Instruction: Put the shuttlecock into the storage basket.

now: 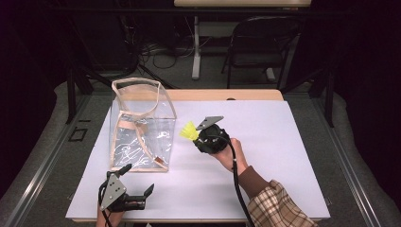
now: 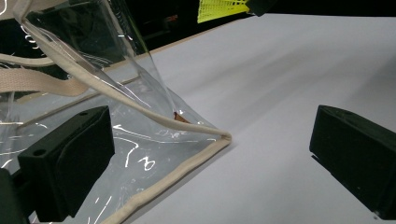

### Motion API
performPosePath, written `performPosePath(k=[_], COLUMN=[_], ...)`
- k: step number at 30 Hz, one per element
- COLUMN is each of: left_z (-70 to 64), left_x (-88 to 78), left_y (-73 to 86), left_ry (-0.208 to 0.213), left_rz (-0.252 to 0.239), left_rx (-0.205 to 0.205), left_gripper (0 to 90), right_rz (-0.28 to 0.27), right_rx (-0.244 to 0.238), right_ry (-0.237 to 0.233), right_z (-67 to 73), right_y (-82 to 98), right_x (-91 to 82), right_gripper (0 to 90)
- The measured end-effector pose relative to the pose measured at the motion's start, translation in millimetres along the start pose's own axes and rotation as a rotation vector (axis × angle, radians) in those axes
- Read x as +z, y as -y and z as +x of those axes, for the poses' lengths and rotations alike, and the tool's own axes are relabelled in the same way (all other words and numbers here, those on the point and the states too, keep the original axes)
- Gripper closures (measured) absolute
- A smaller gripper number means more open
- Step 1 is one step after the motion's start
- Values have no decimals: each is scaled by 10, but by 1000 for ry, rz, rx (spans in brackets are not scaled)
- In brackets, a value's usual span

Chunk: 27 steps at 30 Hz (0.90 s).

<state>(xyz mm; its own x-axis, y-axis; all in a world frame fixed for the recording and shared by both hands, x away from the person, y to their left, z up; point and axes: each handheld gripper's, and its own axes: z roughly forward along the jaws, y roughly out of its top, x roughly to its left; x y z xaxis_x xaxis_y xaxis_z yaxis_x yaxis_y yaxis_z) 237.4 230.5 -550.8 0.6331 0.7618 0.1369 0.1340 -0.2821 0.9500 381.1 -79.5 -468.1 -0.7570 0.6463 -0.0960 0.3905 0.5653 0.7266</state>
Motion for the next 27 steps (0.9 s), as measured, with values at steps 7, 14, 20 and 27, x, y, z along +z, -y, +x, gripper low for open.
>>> performPosePath(k=[7, 14, 20, 27], left_z=[-1, -1, -1, 0], left_x=[-1, 0, -2, -1], left_y=[0, 0, 0, 0], left_ry=[1, 0, 1, 1], left_rz=[-2, -2, -3, -3], left_rx=[-1, -2, -4, -2], left_gripper=[0, 0, 0, 0], right_rz=[-6, -18, -22, -30], right_rx=[5, 5, 9, 8], right_ry=[1, 12, 16, 18], right_z=[-29, -73, -97, -120], right_y=[-48, -108, -147, -196], right_x=[-15, -36, -36, -33], right_gripper=[646, 646, 646, 646])
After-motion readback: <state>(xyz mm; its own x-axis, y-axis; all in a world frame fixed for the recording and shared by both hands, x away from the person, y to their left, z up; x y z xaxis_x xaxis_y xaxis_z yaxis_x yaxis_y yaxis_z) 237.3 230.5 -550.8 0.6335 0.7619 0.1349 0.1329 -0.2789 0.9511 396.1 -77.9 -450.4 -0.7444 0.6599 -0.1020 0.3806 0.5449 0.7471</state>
